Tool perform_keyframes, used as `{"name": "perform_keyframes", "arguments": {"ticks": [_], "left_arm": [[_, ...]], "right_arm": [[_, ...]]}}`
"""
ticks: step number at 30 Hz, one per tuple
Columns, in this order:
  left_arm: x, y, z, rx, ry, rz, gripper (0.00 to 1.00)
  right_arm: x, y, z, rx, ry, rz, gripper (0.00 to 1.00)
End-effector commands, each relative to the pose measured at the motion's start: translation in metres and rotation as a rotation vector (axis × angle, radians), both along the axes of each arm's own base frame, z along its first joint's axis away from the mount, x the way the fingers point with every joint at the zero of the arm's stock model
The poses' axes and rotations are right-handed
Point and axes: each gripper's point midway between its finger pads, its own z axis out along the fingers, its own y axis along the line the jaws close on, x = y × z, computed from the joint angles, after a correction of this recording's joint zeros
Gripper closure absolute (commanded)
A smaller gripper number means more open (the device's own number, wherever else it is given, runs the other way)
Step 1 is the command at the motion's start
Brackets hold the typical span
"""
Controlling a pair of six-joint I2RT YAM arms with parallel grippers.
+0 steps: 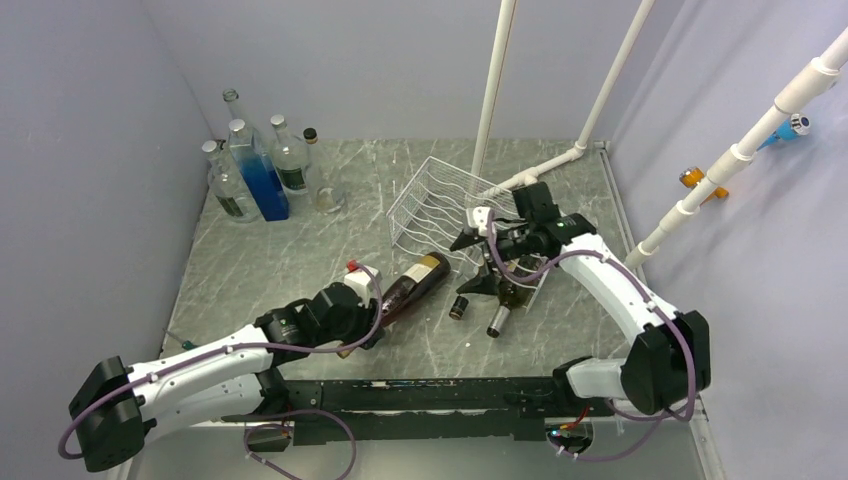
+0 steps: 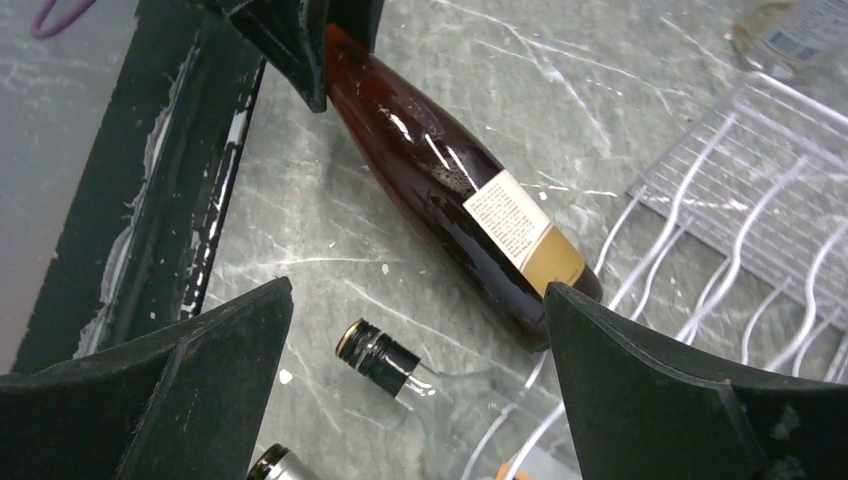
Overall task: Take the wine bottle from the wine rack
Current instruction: Pick up the wine bottle from the wine rack.
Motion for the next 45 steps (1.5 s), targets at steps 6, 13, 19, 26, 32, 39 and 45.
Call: {"name": "perform_keyframes", "arguments": {"ticks": [6,13,19,26,32,39,45], "left_arm": [[0.03,-0.023,0.079,-0.208,-0.071,0.075,1.0],[0.025,-0.019,0.086,-0.238,-0.014,0.072,1.0],[0.02,-0.022,0.088,-0.294,0.052,0.053,1.0],[0.017,-0.03,0.087,-0.346,0.125,0.028,1.0],[0.015,-0.034,0.092,-0.394,0.158,0.017,1.0],[0.013,-0.037,0.097,-0.456,0.192,0.002,1.0],[0.01,-0.037,0.099,-0.488,0.217,-0.008,1.0]], "right_arm": [[-0.013,0.047,-0.011,-0.084,-0.237,0.256,0.0],[-0.015,0.077,-0.021,-0.054,-0.323,0.359,0.0],[-0.011,0.096,-0.034,-0.127,-0.407,0.347,0.0],[-0.021,0.117,-0.049,-0.2,-0.51,0.347,0.0],[-0.024,0.135,-0.061,-0.243,-0.607,0.318,0.0],[-0.025,0.145,-0.084,-0.301,-0.707,0.294,0.0],[-0.022,0.153,-0.096,-0.302,-0.779,0.26,0.0]]}}
